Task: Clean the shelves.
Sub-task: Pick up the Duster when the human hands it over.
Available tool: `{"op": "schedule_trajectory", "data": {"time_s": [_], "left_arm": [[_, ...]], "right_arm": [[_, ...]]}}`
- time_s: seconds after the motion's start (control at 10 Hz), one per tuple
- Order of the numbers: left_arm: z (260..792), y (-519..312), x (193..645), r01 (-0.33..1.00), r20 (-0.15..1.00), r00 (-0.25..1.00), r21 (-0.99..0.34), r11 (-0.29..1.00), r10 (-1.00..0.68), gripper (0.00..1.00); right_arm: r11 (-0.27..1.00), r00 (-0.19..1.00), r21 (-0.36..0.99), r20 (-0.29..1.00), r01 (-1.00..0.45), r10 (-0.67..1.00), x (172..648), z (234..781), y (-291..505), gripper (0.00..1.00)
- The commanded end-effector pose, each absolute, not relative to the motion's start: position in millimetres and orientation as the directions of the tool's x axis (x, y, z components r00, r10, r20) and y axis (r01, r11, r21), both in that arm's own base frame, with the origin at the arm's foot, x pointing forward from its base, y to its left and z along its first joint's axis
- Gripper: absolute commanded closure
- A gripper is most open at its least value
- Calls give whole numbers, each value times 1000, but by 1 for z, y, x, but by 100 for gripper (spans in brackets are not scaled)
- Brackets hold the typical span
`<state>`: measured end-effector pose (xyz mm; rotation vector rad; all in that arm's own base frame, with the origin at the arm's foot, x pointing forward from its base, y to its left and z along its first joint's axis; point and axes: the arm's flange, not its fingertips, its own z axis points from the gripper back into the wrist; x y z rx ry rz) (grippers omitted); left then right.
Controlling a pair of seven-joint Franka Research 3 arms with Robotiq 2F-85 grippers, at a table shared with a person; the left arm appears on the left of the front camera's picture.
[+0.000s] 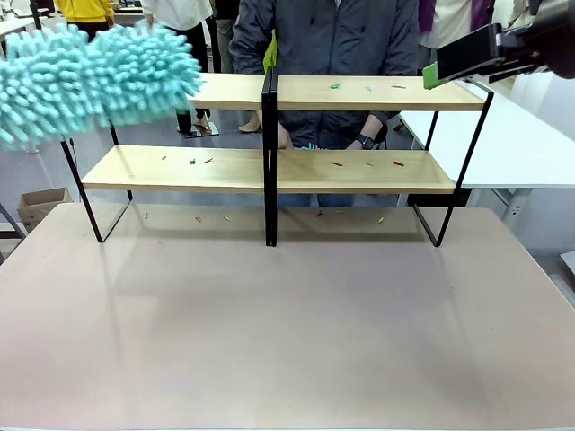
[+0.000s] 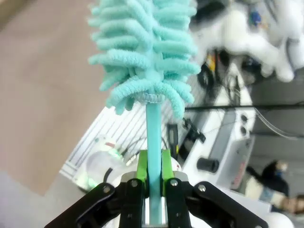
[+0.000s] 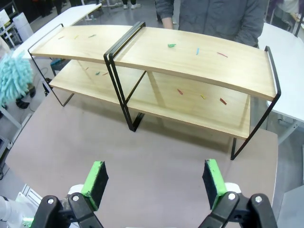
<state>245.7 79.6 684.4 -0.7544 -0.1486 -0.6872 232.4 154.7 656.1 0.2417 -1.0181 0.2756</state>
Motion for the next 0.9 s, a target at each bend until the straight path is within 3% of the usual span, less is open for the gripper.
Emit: {"op": "schedule_trajectory", "data": {"time_s": [0.0, 0.2, 0.3, 0.4, 0.5, 0.8], "left_arm": [[674, 153, 222, 467, 471, 867, -659, 589, -160, 87], [655, 216, 203, 313, 488, 858, -743, 591, 158, 87], [650, 230, 201, 304, 503, 822, -785, 540, 268, 87], [648, 234, 208, 318, 484, 835, -813, 488, 261, 87], [649, 248, 185, 293, 441, 889, -756, 585, 124, 87], [649, 248, 185, 293, 441, 889, -756, 585, 124, 87]], "right_arm": [[942, 494, 66, 863, -328, 111, 233, 657, 154, 0], [942, 494, 66, 863, -328, 111, 233, 657, 154, 0], [942, 494, 66, 863, -328, 111, 233, 657, 154, 0], [942, 494, 66, 863, -328, 111, 233, 657, 154, 0], [942, 494, 66, 863, -328, 111, 233, 657, 154, 0], [942, 494, 66, 863, -328, 111, 233, 657, 154, 0]]}}
